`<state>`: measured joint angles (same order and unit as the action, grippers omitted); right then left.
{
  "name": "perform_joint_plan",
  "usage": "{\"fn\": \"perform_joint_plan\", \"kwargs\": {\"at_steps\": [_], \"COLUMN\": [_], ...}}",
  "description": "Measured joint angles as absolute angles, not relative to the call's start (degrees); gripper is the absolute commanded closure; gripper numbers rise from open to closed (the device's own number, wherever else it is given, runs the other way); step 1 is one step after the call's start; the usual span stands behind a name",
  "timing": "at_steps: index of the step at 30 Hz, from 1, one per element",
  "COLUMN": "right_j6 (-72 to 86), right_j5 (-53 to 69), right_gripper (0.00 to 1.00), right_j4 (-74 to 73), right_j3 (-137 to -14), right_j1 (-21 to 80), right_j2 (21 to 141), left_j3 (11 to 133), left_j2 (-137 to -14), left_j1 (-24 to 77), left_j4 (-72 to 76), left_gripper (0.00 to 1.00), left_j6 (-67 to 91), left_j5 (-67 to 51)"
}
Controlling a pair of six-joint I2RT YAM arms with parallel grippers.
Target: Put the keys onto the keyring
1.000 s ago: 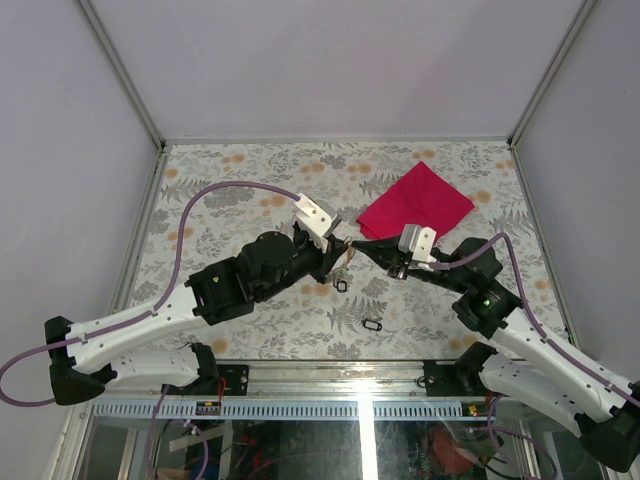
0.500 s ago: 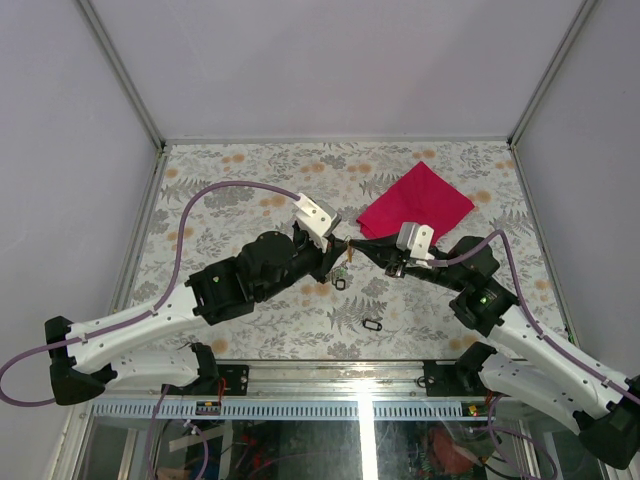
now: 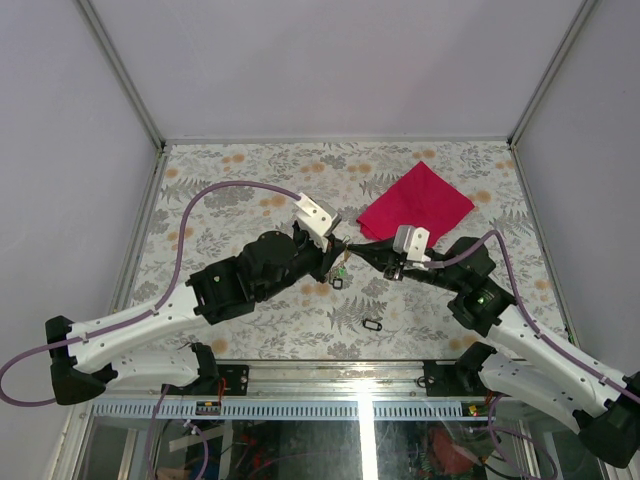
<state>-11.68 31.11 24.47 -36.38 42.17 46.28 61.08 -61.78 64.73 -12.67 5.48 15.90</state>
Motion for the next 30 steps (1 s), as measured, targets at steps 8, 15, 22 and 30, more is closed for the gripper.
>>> {"fn": "perform_joint_plan", "kwargs": {"at_steps": [8,15,22,30], "right_j6": [-12.0,-11.9,-11.2,-10.4], "right_j5": [29.9,27.6,24.8,23.0], "right_gripper": [1.0,1.0,1.0,1.0], "right_j4": [24.4,24.5,24.7,24.7], "right_j3": [-35.9,-35.8,-35.7,-35.7], "right_j1": [42.4,42.6,42.7,42.8], "right_j2": [46.4,46.4,45.9,45.5], "left_j3": [61.1,61.1,61.1,61.3], "left_j2": [-61.8,-62.0,-62.3,-62.7], "left_j1": [64.4,64.1,64.1,64.1], "left_j4": [-12.6,-12.6,-12.5,-12.4], "left_gripper": [1.0,1.0,1.0,1.0], "left_j6": [5.1,4.8,4.6,4.4], "left_j5": [15.4,15.2,14.4,14.1]}}
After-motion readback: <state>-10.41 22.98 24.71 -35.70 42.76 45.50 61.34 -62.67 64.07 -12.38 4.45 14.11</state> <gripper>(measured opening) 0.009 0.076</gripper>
